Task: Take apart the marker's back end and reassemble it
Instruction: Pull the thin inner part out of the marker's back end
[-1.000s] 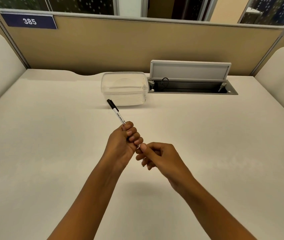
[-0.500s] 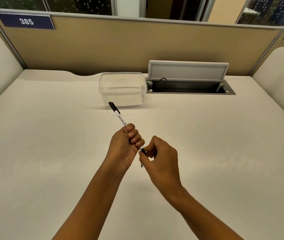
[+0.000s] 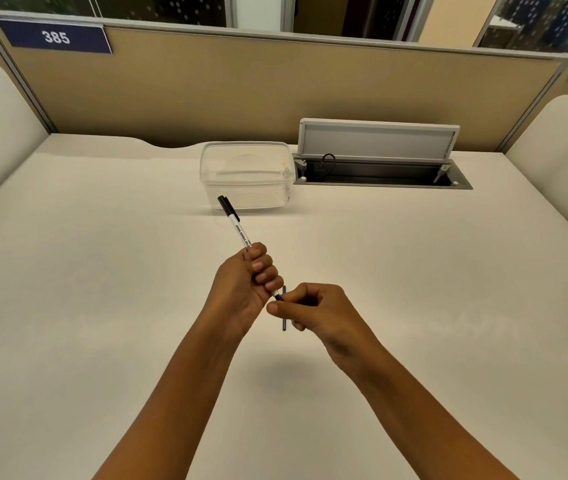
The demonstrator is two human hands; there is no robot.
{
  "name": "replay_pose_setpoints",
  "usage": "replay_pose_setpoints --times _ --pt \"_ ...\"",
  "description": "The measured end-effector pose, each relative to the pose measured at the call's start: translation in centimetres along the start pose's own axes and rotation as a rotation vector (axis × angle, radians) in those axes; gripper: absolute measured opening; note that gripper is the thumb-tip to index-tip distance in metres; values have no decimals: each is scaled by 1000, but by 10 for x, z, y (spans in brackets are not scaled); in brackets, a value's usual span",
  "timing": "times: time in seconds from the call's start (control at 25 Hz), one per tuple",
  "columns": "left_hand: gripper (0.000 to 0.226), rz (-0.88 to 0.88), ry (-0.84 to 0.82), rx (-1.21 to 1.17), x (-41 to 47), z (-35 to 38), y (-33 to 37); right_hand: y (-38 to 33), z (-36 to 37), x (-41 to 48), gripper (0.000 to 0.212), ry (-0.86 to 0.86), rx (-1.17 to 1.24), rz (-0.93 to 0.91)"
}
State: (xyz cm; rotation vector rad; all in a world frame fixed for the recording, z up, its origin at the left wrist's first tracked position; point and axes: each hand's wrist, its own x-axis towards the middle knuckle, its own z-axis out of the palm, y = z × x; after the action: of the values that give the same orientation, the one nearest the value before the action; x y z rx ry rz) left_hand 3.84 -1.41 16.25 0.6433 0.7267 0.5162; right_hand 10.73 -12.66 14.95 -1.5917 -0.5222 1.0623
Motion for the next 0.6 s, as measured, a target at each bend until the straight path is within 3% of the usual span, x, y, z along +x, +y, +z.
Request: replay_pose_setpoints --times 0.12,0.2,0.28,0.36,0.6 --pt "40 26 -12 33 0 3 -1 -2 5 -1 18 132 -135 -46" --pt "39 42 -21 51 -1 4 2 -4 2 1 24 16 -146 20" --pt "38 40 -27 68 -1 6 5 -8 -3 3 31 -191 -35 153" --pt "38 19 -31 76 -1 7 5 -8 -5 5 32 -273 76 211" --pt "38 39 -51 18 -1 3 7 1 -3 4 25 -171 109 32"
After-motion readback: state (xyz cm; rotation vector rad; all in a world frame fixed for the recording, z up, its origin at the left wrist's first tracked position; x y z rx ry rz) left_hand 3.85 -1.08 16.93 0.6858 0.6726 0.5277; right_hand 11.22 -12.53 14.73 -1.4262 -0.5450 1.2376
